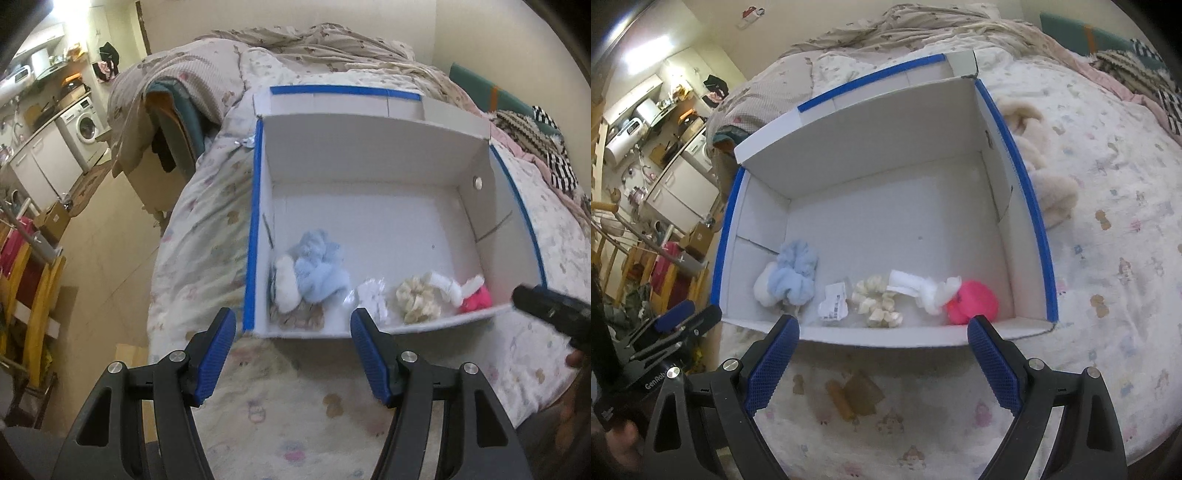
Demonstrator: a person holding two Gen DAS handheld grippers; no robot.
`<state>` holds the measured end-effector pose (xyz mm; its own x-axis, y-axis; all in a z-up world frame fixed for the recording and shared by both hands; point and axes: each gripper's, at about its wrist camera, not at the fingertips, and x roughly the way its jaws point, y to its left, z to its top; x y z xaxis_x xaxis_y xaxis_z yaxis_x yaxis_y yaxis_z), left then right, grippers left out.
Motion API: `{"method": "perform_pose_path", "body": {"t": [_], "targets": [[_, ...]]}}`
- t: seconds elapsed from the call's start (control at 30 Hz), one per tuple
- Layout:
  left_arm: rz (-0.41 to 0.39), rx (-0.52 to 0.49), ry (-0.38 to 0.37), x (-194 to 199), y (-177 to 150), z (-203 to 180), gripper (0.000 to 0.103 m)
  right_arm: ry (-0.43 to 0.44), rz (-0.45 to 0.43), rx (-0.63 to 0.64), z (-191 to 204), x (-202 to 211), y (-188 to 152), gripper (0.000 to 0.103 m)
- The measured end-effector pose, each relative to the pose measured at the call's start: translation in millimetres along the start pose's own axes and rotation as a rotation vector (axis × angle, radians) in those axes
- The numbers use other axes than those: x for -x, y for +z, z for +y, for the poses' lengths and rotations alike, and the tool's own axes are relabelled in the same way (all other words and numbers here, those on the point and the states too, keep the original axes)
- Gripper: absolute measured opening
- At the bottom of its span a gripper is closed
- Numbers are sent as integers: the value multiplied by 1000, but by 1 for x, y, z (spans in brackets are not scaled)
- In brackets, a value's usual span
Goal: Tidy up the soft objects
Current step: 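Withdraw both open tools out of the box, then grasp the orange foam cylinder with the left tool while the right tool grasps the beige item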
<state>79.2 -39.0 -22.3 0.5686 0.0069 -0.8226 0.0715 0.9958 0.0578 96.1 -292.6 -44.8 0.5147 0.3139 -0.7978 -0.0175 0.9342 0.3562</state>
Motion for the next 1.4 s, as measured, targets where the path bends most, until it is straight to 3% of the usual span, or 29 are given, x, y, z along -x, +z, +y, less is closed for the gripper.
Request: {"method": "perform_pose_path", "body": {"t": [0.27, 0.53, 0.63, 0.7, 0.77, 0.97, 1.03, 1.1, 1.23, 1.4], "targets": [[45, 46, 17, -4, -21, 20, 62, 15, 29, -13, 2, 0, -16, 98], [88, 110, -12, -11, -21, 28, 62, 42, 184, -12, 11, -39, -31, 97], [103, 109, -19, -15, -22, 26, 62, 33, 251, 7, 16, -59, -36, 78], [115, 113, -21, -18, -22, 25, 62, 21, 288, 36, 22, -72, -41, 58], [130, 123, -29, -21, -23, 26, 62, -2, 331, 69, 29, -86, -46, 47], [181, 124, -53, -32, -30, 22, 62, -58, 450, 133, 39, -117, -65, 46], [219, 125, -62, -40, -34, 19, 62, -59, 459, 156, 43, -120, -68, 34], [267, 133, -80, -48, -38, 16, 62, -54, 441, 175, 46, -115, -68, 17], [356, 174, -134, -66, -44, 6, 62, -20, 407, 181, 45, -103, -68, 12], [385, 170, -157, -78, -46, -14, 62, -12, 349, 116, 25, -81, -63, 12]]}}
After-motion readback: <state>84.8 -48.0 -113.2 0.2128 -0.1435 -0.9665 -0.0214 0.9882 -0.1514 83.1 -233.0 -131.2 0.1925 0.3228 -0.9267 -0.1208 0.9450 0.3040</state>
